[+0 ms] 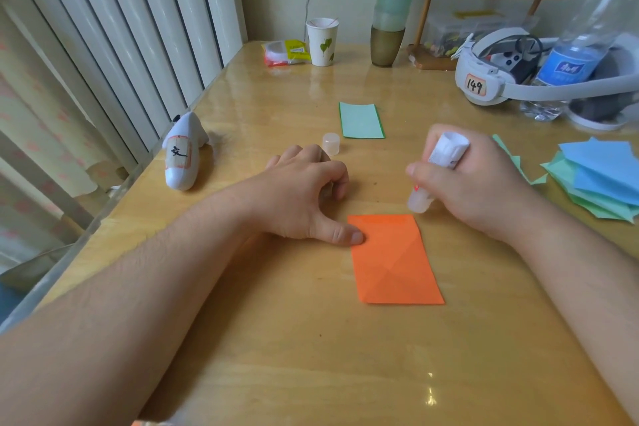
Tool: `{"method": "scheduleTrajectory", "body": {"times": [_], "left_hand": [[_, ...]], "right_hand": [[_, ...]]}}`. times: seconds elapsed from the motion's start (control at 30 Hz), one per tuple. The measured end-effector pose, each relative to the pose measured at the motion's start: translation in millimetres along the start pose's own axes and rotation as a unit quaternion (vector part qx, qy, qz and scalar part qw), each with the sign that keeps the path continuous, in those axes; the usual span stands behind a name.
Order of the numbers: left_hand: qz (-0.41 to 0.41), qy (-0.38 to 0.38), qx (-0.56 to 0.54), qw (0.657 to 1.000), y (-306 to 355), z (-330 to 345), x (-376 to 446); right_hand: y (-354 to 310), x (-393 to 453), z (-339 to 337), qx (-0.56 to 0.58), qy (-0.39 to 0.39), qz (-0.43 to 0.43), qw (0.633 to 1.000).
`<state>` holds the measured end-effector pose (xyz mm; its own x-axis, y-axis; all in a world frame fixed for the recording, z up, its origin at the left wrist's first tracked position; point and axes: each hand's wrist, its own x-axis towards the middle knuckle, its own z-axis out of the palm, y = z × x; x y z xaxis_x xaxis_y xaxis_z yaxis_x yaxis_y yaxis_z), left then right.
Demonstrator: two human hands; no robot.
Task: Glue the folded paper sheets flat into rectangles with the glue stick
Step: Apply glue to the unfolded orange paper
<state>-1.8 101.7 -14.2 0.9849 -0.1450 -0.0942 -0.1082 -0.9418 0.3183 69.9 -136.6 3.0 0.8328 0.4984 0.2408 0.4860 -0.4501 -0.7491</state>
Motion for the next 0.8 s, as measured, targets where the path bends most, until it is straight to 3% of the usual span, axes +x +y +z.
{"method": "scheduleTrajectory", "body": {"times": [0.13, 0.4, 0.57, 0.8], "left_hand": [[0.003, -0.011, -0.013, 1.0, -2, -2, 0], [-0.022, 0.033, -0.205, 0.978, -15, -10, 3], [-0.011, 0.017, -0.203, 0.979, -12, -8, 4], [-0.01, 0.033, -0.102, 0.994, -8, -2, 5]], "right_hand": [[-2, 1, 10, 0.047, 0.035, -0.011, 0.998], [-24, -4, 37, -0.01, -0.057, -0.04, 0.997], [-27, -5, 41, -0.034, -0.083, -0.048, 0.995], [-29, -5, 33, -0.07, -0.107, -0.021, 0.992]]}}
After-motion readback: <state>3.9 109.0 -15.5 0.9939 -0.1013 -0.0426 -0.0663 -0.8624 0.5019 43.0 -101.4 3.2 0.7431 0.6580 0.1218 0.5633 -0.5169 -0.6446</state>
